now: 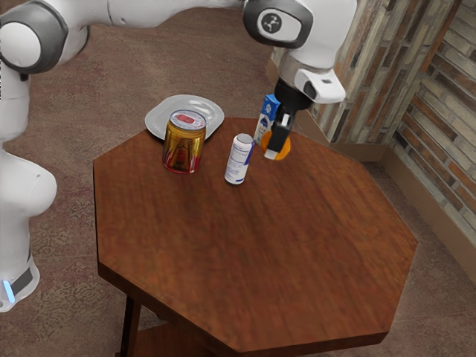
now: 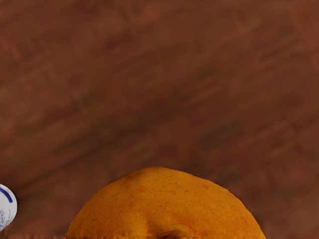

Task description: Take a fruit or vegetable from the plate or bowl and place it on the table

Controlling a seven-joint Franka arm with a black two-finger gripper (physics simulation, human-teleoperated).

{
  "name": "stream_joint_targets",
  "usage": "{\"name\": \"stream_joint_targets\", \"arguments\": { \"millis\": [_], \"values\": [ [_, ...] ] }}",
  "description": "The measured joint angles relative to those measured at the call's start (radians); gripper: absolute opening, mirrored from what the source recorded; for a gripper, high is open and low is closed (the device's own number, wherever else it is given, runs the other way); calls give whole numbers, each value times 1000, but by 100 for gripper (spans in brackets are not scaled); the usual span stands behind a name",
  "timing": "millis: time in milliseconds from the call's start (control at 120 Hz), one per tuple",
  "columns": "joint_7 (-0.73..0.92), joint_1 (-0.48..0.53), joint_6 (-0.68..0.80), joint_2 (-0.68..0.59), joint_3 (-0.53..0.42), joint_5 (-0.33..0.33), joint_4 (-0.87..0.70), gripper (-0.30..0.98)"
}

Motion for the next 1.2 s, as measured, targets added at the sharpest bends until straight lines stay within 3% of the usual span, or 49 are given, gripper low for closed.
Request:
{"name": "stream_joint_targets", "arguments": {
  "millis": [133,358,525,800,942,1083,1142,1167,1200],
  "values": [
    [-16,-245,95,19,322,17,-37,26],
    [-32,-727,195,101,854,22,-16,25],
    [-33,-951,231,139,1115,-6,32,25],
    [-22,-986,279,197,1190,-44,41,25],
    [-16,-987,288,205,1211,-86,40,51],
    [-12,-990,291,206,1219,-109,38,61],
    [-10,-1019,291,190,1265,-113,39,63],
    [-9,-994,288,158,1256,-114,37,63],
    [-6,-889,273,91,1183,-115,29,64]
  ]
}}
